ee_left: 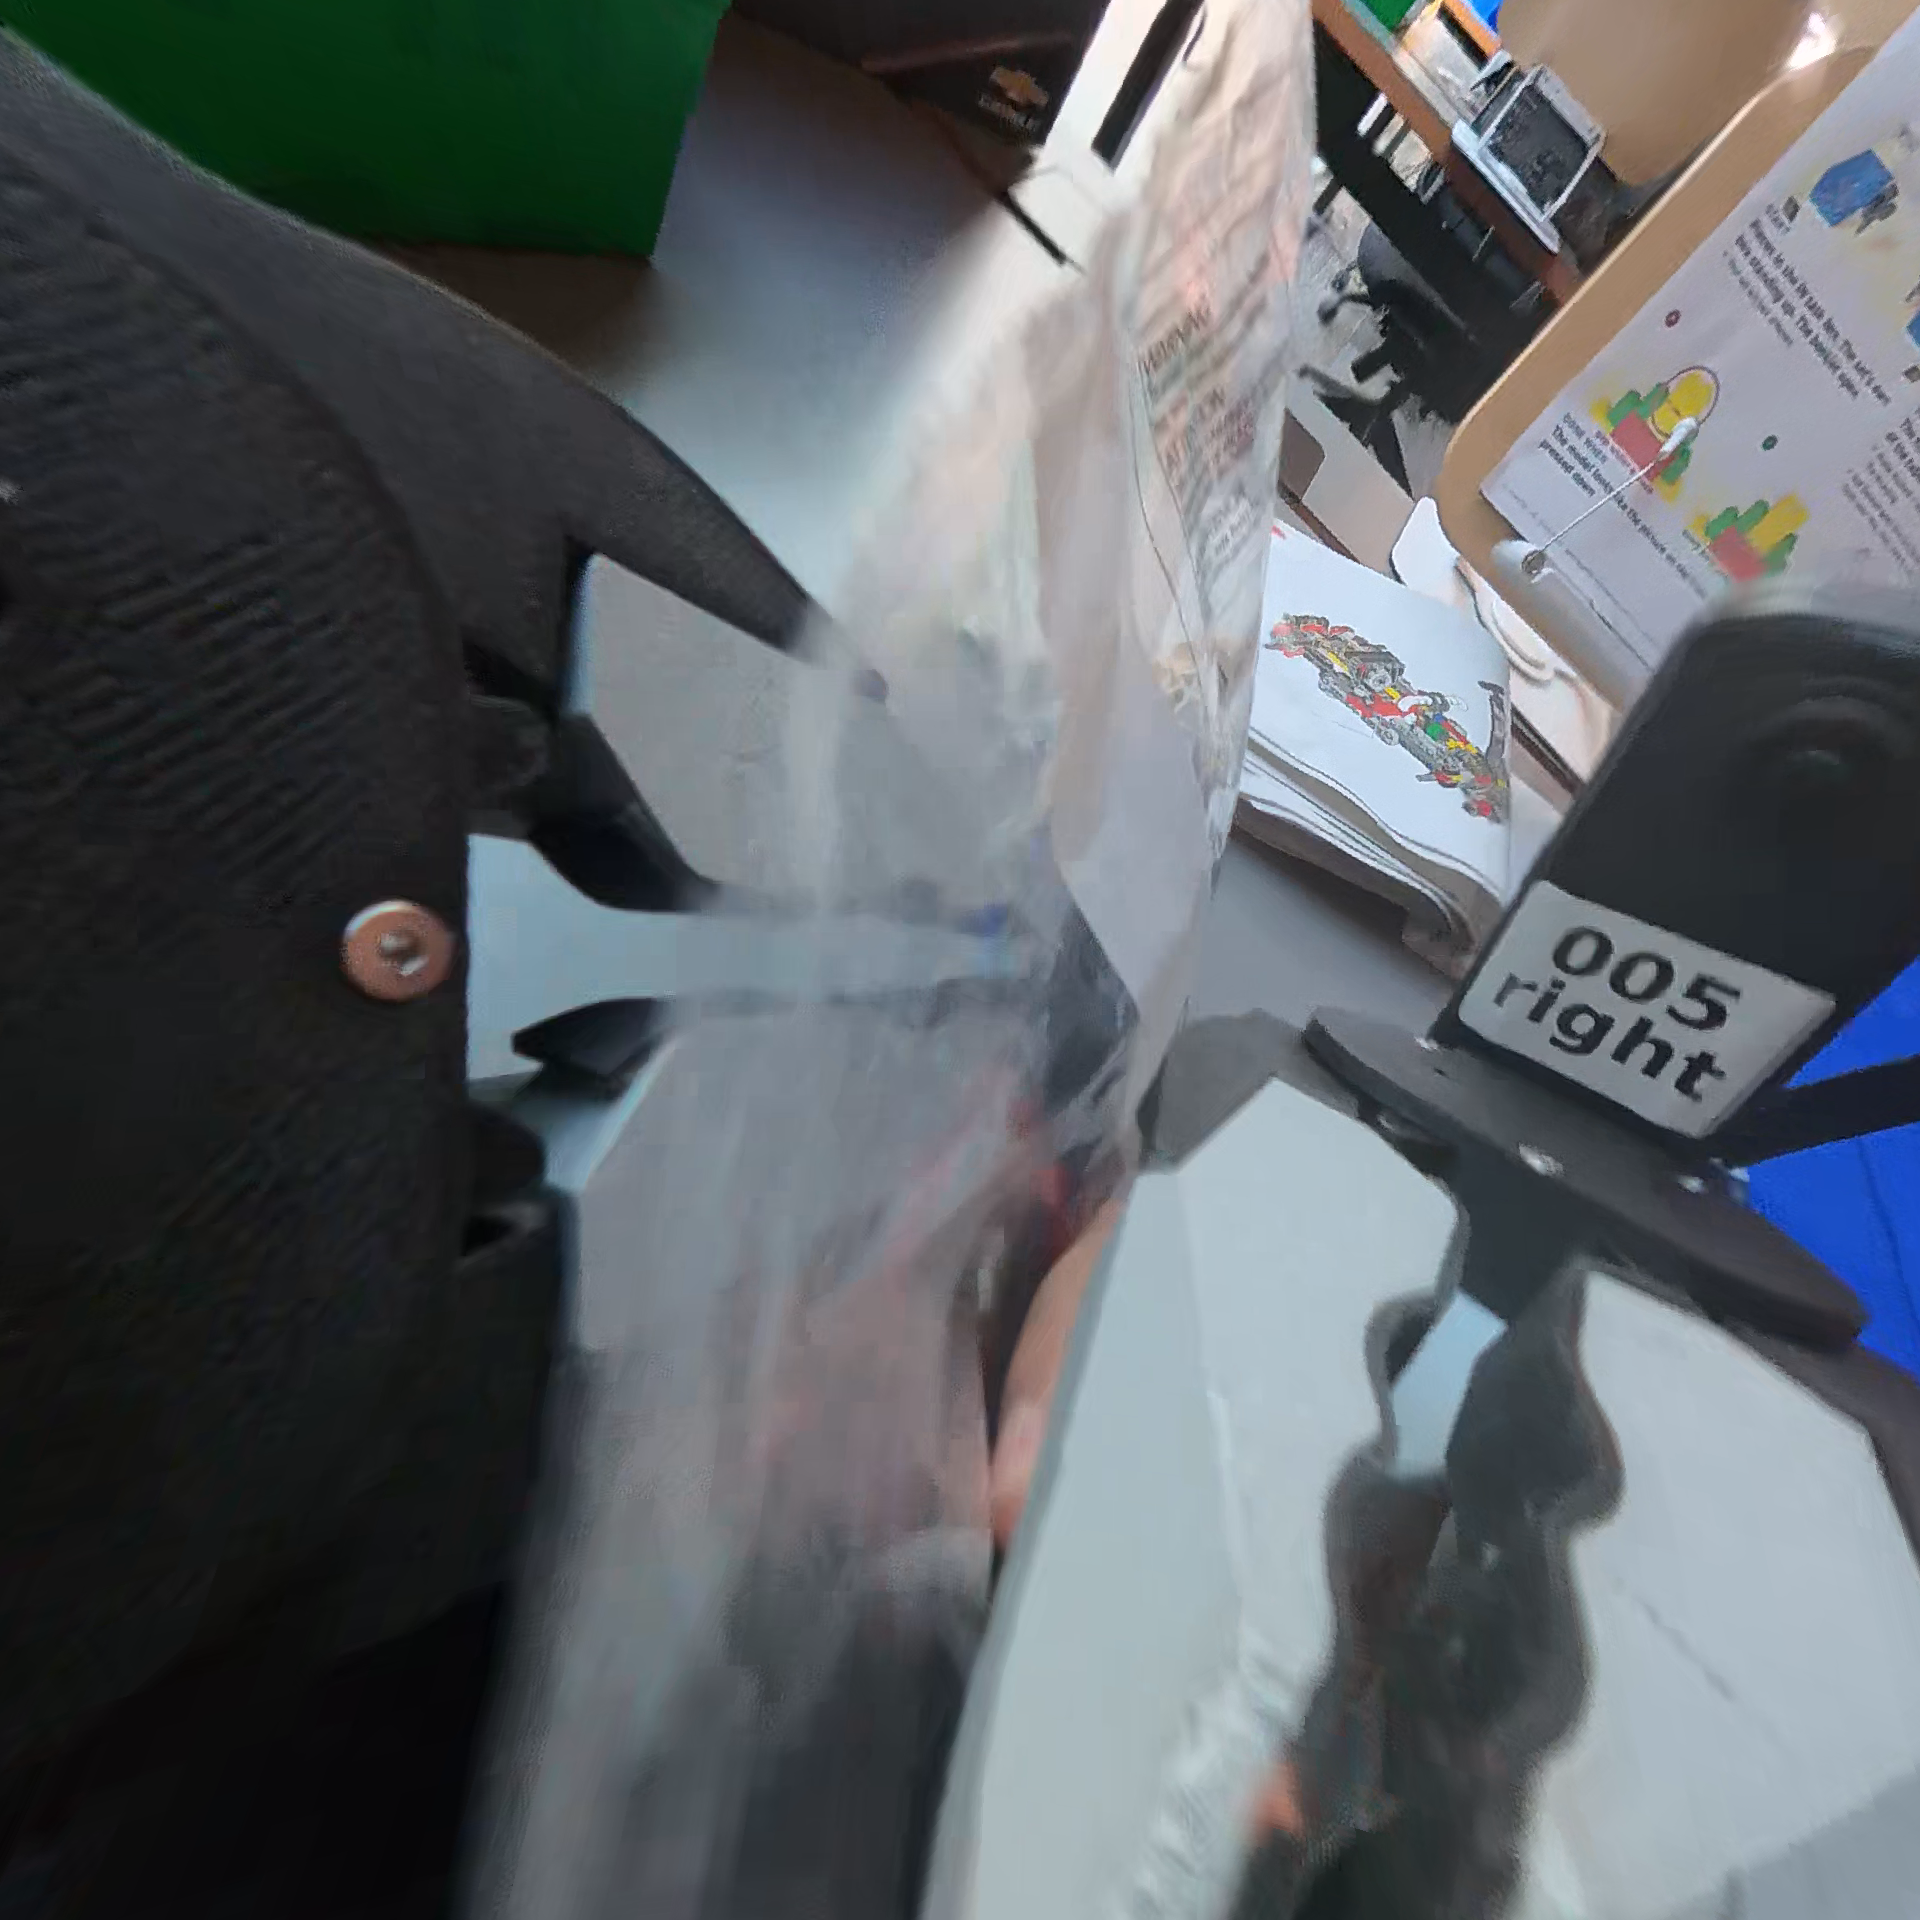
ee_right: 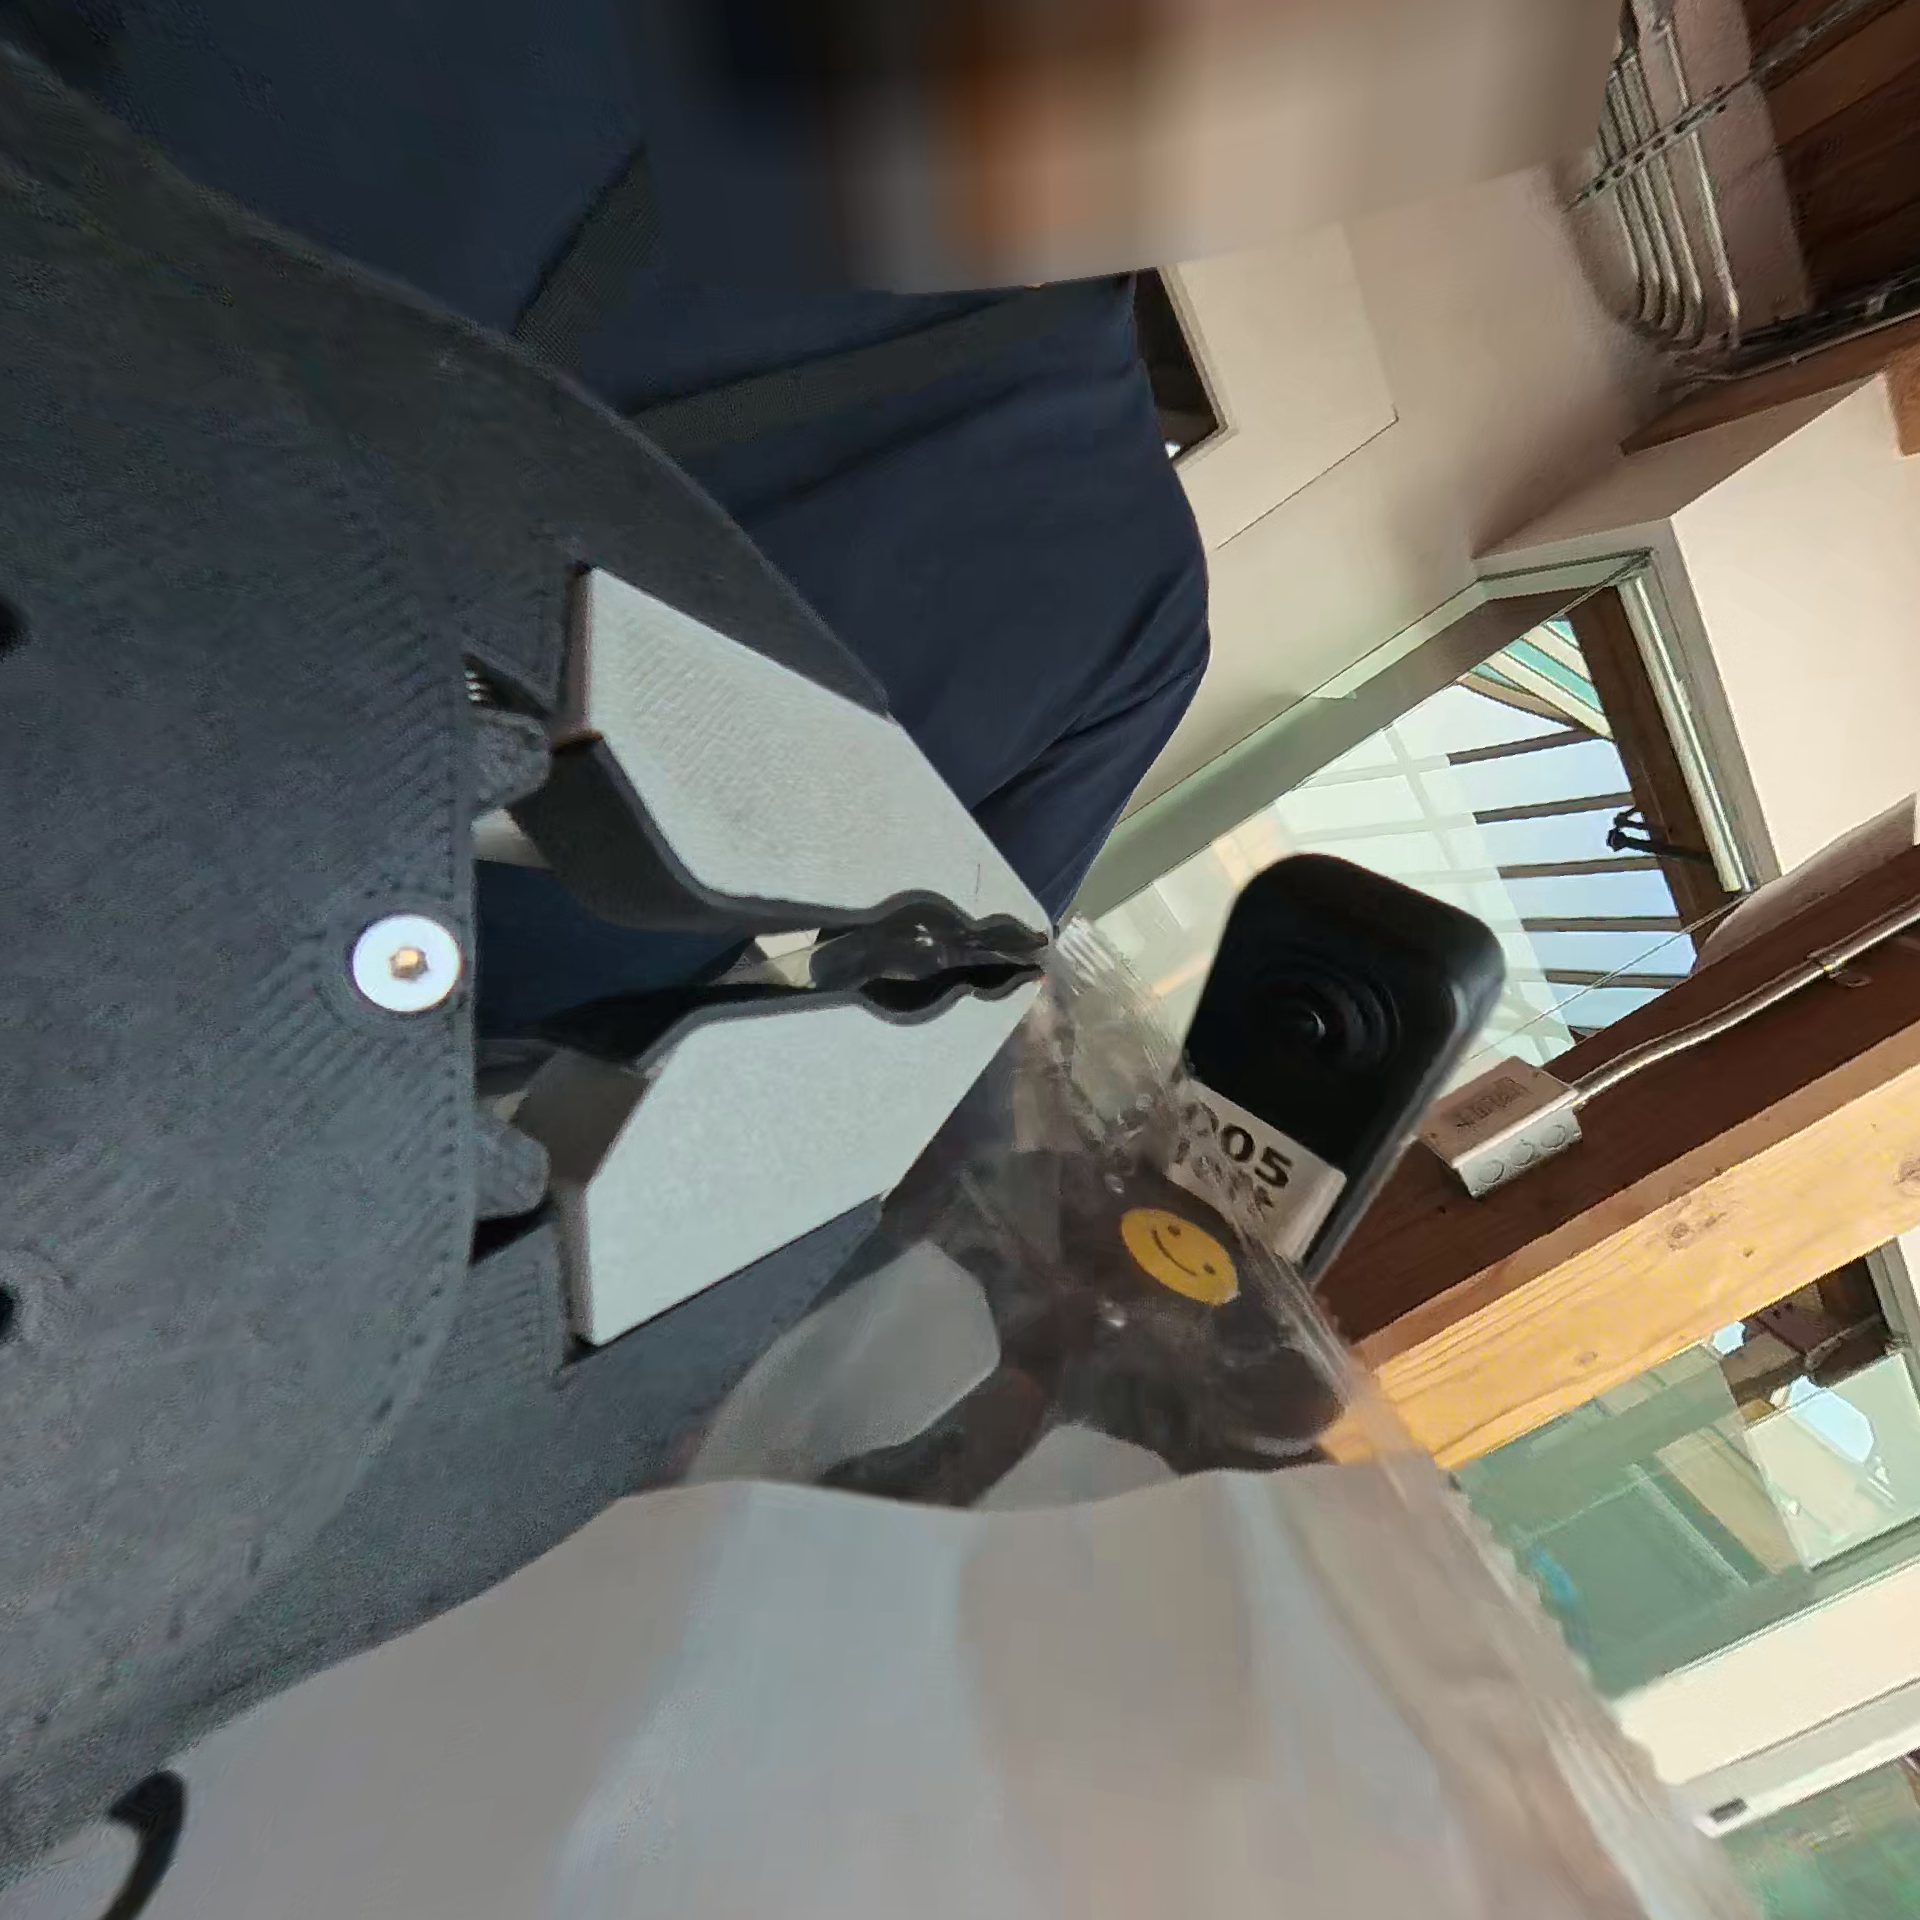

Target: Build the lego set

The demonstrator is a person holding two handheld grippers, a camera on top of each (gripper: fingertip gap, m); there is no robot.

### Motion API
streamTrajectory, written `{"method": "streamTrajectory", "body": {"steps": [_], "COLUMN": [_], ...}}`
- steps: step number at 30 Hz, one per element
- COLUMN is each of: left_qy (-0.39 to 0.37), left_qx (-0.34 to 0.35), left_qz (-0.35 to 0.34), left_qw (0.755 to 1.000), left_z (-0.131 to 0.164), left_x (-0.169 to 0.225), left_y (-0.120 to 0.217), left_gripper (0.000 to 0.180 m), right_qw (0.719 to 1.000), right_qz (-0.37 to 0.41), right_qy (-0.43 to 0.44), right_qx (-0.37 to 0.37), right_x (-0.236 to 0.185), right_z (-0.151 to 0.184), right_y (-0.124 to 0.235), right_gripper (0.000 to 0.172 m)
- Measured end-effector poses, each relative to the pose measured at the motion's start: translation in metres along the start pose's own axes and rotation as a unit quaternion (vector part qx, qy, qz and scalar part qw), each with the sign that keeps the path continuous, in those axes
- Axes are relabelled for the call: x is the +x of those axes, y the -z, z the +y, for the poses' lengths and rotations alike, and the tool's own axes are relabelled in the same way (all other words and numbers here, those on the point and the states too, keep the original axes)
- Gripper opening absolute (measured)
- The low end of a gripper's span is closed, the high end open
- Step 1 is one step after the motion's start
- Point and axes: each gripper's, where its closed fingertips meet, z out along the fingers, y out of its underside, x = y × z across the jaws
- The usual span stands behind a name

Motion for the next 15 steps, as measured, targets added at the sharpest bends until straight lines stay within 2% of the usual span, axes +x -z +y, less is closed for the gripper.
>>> {"method": "streamTrajectory", "body": {"steps": [1, 4, 6, 7, 9, 11, 13, 15], "left_qy": [0.029, 0.149, 0.223, 0.25, 0.256, 0.224, 0.215, 0.209], "left_qx": [0.017, 0.101, 0.159, 0.176, 0.184, 0.194, 0.21, 0.218], "left_qz": [0.011, 0.091, 0.149, 0.176, 0.212, 0.215, 0.228, 0.241], "left_qw": [0.999, 0.979, 0.95, 0.936, 0.925, 0.931, 0.926, 0.922], "left_z": [-0.002, -0.018, -0.032, -0.036, -0.037, -0.035, -0.039, -0.044], "left_x": [-0.002, -0.007, -0.009, -0.009, -0.005, -0.001, 0.002, 0.004], "left_y": [0.004, 0.023, 0.036, 0.039, 0.039, 0.033, 0.029, 0.026], "left_gripper": [0.015, 0.03, 0.062, 0.071, 0.084, 0.09, 0.092, 0.092], "right_qw": [1.0, 0.999, 0.997, 0.996, 0.995, 0.995, 0.995, 0.994], "right_qz": [0.005, 0.031, 0.048, 0.055, 0.062, 0.053, 0.061, 0.068], "right_qy": [0.005, 0.032, 0.054, 0.063, 0.066, 0.051, 0.034, 0.031], "right_qx": [-0.006, -0.028, -0.041, -0.044, -0.051, -0.067, -0.077, -0.076], "right_x": [-0.001, -0.005, -0.008, -0.01, -0.012, -0.014, -0.011, -0.017], "right_z": [0.001, 0.003, 0.003, 0.003, 0.003, 0.009, 0.014, 0.015], "right_y": [0.001, 0.001, 0.002, 0.002, 0.002, 0.002, 0.004, 0.006], "right_gripper": [0.0, 0.0, 0.0, 0.001, 0.004, 0.006, 0.008, 0.019]}}
